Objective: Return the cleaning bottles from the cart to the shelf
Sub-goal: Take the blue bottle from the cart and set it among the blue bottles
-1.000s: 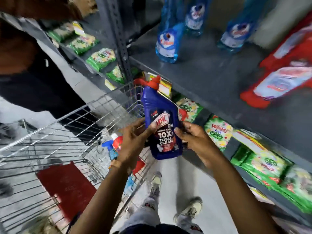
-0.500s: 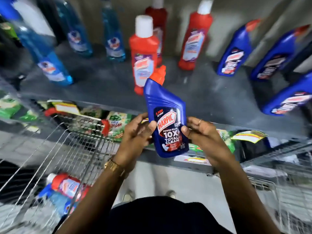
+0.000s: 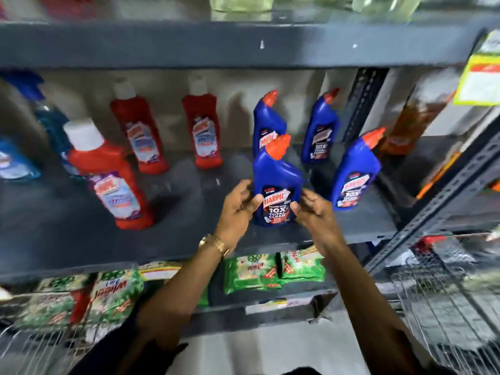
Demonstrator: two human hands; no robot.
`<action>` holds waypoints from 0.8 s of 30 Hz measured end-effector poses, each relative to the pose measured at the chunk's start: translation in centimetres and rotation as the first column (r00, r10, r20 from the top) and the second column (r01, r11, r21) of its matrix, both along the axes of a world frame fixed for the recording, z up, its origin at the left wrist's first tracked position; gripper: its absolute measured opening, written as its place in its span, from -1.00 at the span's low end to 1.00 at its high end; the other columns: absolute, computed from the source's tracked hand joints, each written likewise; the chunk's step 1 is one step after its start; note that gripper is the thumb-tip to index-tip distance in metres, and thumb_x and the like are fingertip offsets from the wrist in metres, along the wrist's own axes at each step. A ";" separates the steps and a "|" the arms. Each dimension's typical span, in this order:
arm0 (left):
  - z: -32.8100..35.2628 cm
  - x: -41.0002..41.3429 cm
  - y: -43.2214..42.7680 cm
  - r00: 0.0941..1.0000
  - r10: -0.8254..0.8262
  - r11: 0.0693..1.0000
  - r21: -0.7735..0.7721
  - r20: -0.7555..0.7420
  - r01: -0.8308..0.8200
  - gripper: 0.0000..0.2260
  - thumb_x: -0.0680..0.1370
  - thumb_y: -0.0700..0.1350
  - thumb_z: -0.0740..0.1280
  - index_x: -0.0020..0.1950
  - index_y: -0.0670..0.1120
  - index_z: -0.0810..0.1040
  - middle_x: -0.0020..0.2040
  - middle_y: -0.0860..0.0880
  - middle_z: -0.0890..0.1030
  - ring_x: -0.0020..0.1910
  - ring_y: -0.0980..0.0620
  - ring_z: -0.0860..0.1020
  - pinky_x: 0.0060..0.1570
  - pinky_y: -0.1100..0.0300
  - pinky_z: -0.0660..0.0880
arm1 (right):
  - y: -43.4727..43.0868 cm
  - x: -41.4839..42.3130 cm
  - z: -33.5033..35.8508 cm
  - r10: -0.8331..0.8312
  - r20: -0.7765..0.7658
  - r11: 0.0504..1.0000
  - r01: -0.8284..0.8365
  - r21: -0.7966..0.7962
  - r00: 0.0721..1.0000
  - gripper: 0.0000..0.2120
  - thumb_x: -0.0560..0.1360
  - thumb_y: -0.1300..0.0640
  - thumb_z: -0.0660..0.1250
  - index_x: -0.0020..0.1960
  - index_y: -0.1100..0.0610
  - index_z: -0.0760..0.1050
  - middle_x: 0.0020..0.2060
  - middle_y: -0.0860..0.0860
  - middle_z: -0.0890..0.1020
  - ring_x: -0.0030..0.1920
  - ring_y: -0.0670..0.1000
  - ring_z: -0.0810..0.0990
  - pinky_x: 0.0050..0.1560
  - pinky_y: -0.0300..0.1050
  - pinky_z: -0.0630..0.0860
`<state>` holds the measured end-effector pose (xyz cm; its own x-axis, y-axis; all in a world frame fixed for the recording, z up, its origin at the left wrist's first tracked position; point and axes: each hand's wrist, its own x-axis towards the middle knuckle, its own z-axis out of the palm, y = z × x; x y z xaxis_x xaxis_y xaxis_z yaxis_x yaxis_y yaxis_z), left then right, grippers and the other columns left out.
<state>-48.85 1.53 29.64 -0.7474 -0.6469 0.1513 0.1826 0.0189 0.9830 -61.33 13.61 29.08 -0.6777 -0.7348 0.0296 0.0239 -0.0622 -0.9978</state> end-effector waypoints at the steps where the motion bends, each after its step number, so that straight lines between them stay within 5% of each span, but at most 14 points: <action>1: -0.3 -1.0 -0.1 1.000 0.003 1.000 -0.007 0.020 -0.003 -0.74 0.58 -0.36 0.20 0.04 0.01 0.49 -0.12 0.15 0.71 -0.10 0.24 0.63 0.00 0.14 0.60 | -0.1 -0.9 -0.2 -0.006 -0.013 1.000 0.006 0.003 1.000 -0.57 0.48 0.40 0.26 0.34 0.36 0.35 0.23 0.29 0.53 0.15 0.13 0.52 0.20 0.08 0.48; 5: -0.8 -3.7 -0.2 0.999 -0.017 1.000 -0.026 0.043 0.019 -0.76 0.57 -0.32 0.24 0.07 0.01 0.48 0.03 -0.07 0.62 -0.05 0.17 0.62 0.08 -0.01 0.55 | -0.6 -3.6 -1.2 -0.035 -0.049 0.999 0.036 0.013 0.998 -0.56 0.49 0.42 0.24 0.36 0.35 0.33 0.28 0.30 0.49 0.17 0.09 0.50 0.27 0.10 0.43; 9: -0.9 -5.0 -0.2 0.999 0.006 1.000 -0.021 0.035 -0.005 -0.79 0.45 -0.04 0.33 0.07 0.07 0.50 0.05 -0.03 0.63 0.00 0.15 0.62 0.13 -0.03 0.57 | -1.1 -5.3 -2.1 -0.013 -0.087 1.000 0.015 0.023 0.996 -0.56 0.51 0.39 0.24 0.38 0.32 0.32 0.31 0.28 0.49 0.22 0.09 0.50 0.30 0.11 0.43; 14: -1.6 -5.6 -0.4 0.993 0.039 0.998 -0.052 0.112 -0.033 -0.79 0.58 -0.25 0.26 0.21 -0.12 0.45 0.21 -0.28 0.58 0.17 -0.12 0.57 0.24 -0.28 0.47 | -1.5 -5.5 -2.6 -0.076 -0.141 0.997 0.079 0.016 0.987 -0.56 0.53 0.35 0.23 0.40 0.29 0.30 0.32 0.22 0.49 0.27 0.11 0.50 0.22 -0.13 0.51; 16: -1.6 -5.5 -0.3 0.988 0.032 0.998 -0.062 0.151 -0.023 -0.73 0.60 -0.24 0.24 0.30 -0.18 0.41 0.29 -0.26 0.54 0.26 -0.12 0.53 0.29 -0.26 0.44 | -1.5 -4.3 -2.9 -0.148 -0.131 0.989 0.149 0.001 0.980 -0.56 0.55 0.29 0.24 0.41 0.24 0.30 0.32 0.17 0.49 0.26 0.04 0.49 0.23 -0.16 0.51; 18: -1.6 -4.4 0.2 0.980 0.090 0.986 -0.157 0.180 -0.062 -0.57 0.60 -0.18 0.24 0.47 -0.15 0.27 0.46 -0.09 0.38 0.44 0.05 0.36 0.44 -0.12 0.32 | -1.3 -2.0 -3.9 -0.348 -0.134 0.936 0.352 0.000 0.928 -0.57 0.55 0.18 0.26 0.40 0.16 0.33 0.32 0.09 0.48 0.28 -0.02 0.46 0.33 0.02 0.43; 20: -1.3 -2.1 0.6 0.949 0.283 0.898 -0.387 0.141 -0.211 -0.43 0.59 -0.10 0.26 0.54 -0.03 0.09 0.52 0.09 0.15 0.52 0.26 0.11 0.54 0.03 0.13 | -0.9 1.5 -4.8 -0.502 -0.140 0.865 0.498 -0.063 0.854 -0.57 0.54 0.12 0.27 0.39 0.13 0.33 0.33 0.07 0.44 0.33 -0.01 0.42 0.38 0.13 0.35; 24: -0.8 5.2 -0.3 0.761 0.629 0.507 -0.659 -0.158 -0.556 -0.35 0.58 -0.02 0.26 0.56 -0.09 -0.01 0.60 -0.11 0.00 0.59 -0.07 -0.04 0.57 -0.05 -0.02 | -0.9 9.9 -5.7 -0.321 -0.292 0.947 0.299 -0.118 0.901 -0.57 0.54 0.11 0.26 0.39 0.08 0.30 0.38 0.03 0.40 0.43 0.01 0.32 0.45 0.12 0.26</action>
<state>-43.67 1.22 28.87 -0.2600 -0.7089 0.6557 -0.1996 0.7038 0.6818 -51.47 12.70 23.35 -0.8209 -0.4780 0.3125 -0.3107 -0.0852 -0.9467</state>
